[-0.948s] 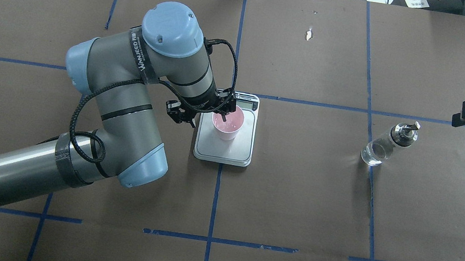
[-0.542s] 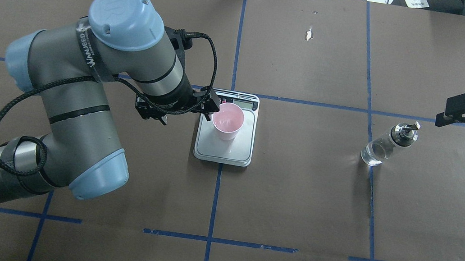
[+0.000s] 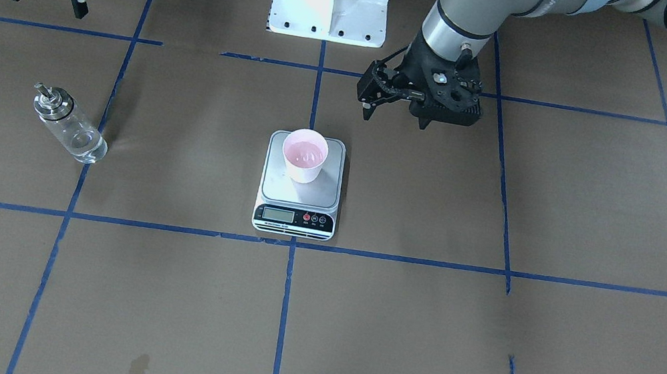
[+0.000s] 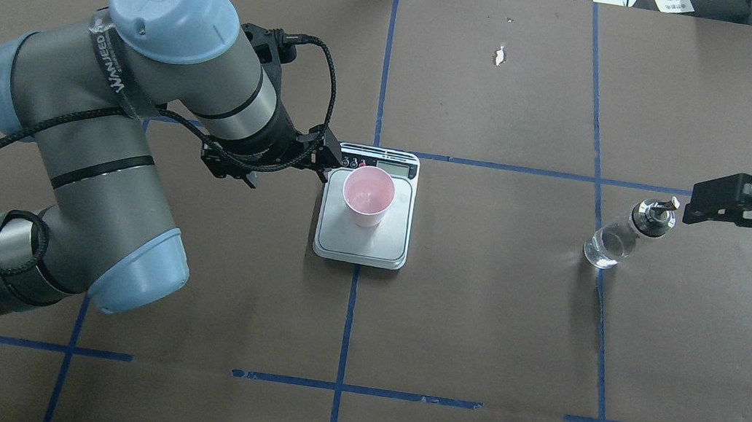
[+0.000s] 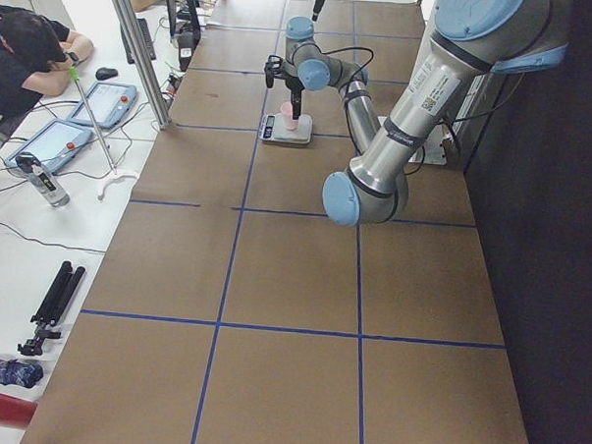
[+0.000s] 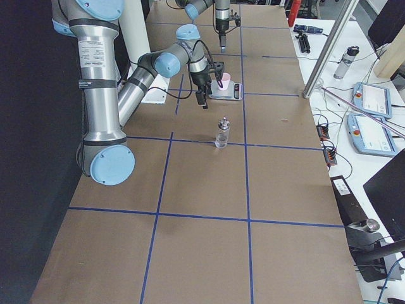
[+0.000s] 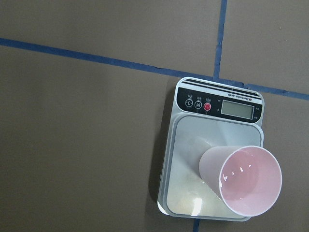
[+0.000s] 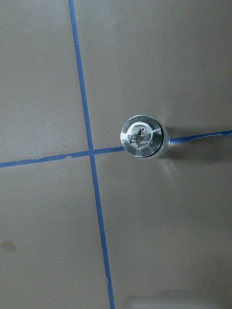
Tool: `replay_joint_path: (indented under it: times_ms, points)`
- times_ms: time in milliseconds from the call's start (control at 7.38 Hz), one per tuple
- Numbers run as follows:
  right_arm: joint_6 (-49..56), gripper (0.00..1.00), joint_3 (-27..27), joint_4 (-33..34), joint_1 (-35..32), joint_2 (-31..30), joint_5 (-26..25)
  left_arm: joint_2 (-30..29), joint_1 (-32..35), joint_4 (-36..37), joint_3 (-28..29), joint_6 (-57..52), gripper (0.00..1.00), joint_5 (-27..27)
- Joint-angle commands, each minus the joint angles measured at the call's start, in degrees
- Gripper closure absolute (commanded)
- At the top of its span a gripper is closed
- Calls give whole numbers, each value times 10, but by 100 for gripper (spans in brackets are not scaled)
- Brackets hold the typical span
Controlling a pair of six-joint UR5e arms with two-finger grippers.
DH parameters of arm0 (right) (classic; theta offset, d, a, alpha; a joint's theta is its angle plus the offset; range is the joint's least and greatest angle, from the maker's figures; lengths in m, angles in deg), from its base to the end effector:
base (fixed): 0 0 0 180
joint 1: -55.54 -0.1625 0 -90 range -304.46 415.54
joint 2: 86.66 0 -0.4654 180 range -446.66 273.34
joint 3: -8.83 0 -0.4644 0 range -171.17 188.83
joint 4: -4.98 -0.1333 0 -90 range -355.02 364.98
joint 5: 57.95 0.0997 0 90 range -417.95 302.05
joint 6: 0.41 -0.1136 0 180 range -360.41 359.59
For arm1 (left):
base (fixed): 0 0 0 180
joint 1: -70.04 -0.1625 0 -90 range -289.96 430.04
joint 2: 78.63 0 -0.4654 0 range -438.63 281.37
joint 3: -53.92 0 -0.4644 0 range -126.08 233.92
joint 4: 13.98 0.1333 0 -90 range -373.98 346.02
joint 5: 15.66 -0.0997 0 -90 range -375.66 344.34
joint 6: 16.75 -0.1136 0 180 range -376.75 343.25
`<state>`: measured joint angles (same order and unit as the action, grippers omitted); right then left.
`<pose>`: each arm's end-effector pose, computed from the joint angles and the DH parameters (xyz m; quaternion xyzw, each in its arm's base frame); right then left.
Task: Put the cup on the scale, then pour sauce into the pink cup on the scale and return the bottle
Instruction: 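Withdraw the left gripper from the cup while the right gripper approaches the glass bottle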
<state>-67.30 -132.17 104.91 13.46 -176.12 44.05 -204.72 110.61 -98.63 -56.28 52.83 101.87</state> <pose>-0.2542 -0.3773 0.2811 0.1080 -0.3502 0.1166 0.9231 0.4586 -0.4990 0.1383 0.0269 0.4689 -0.0527 0.8813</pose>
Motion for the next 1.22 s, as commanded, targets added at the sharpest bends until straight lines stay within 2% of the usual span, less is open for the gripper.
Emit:
replay_joint_path:
  times_ms: [0,135,406,542,677,948,1083]
  points:
    - [-18,0,3,-247,55,-180,-78,29,40,0,-28,-64,0,2]
    - [-18,0,23,-328,58,-213,-92,44,47,-1,-34,-93,0,2]
    - [-19,0,40,-350,111,-214,-177,86,79,-2,-51,-175,0,5]
    - [-31,0,68,-394,141,-215,-225,108,91,-2,-56,-210,0,6]
    - [-50,0,106,-443,159,-215,-247,113,97,-3,-56,-224,0,5]
    - [-53,0,202,-566,238,-220,-386,114,101,-3,-56,-225,0,4]
    - [-52,0,217,-590,254,-220,-412,126,101,-7,-56,-231,0,3]
